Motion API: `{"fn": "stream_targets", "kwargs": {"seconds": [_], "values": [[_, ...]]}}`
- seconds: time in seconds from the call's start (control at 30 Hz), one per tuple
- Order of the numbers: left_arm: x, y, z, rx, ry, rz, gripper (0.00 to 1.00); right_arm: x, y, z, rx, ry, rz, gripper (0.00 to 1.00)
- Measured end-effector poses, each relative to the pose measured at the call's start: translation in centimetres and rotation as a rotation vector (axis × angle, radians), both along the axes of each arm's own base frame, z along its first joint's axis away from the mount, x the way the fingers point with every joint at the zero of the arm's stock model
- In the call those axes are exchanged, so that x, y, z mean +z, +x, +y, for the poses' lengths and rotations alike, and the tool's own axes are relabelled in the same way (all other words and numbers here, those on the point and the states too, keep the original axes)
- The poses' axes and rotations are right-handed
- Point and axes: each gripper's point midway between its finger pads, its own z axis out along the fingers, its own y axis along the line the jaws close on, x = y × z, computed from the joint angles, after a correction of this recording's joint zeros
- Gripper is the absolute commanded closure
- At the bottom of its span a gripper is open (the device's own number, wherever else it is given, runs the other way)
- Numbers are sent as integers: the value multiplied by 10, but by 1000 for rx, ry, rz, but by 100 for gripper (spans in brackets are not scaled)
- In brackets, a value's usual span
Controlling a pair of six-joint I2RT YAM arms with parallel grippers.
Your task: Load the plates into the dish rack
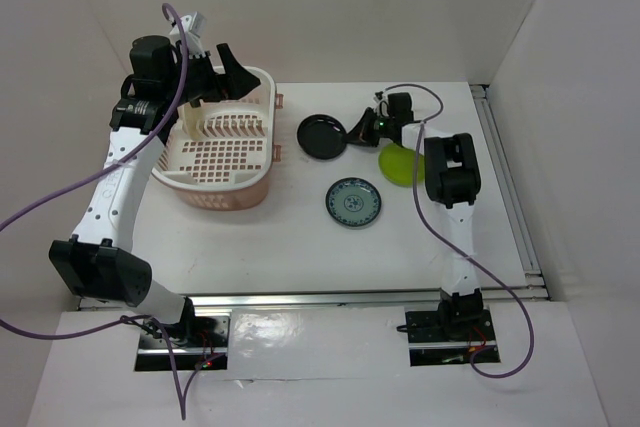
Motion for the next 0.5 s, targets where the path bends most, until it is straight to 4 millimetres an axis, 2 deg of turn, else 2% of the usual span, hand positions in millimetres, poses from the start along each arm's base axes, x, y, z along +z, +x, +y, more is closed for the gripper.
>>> {"fn": "stream_targets", "kwargs": {"seconds": [0.17, 0.3, 0.4, 0.5], "values": [[-1, 3, 2, 18, 2, 2, 0, 13, 18, -22, -64, -2, -4, 100], [-7, 10, 7, 62, 0, 20, 0, 42, 28, -37, -98, 2, -48, 100], [-14, 19, 11, 91, 5, 38, 0, 76, 29, -45, -109, 7, -93, 100], [-21, 27, 12, 108, 11, 55, 0, 127, 26, -48, -88, 28, -185, 100]]}}
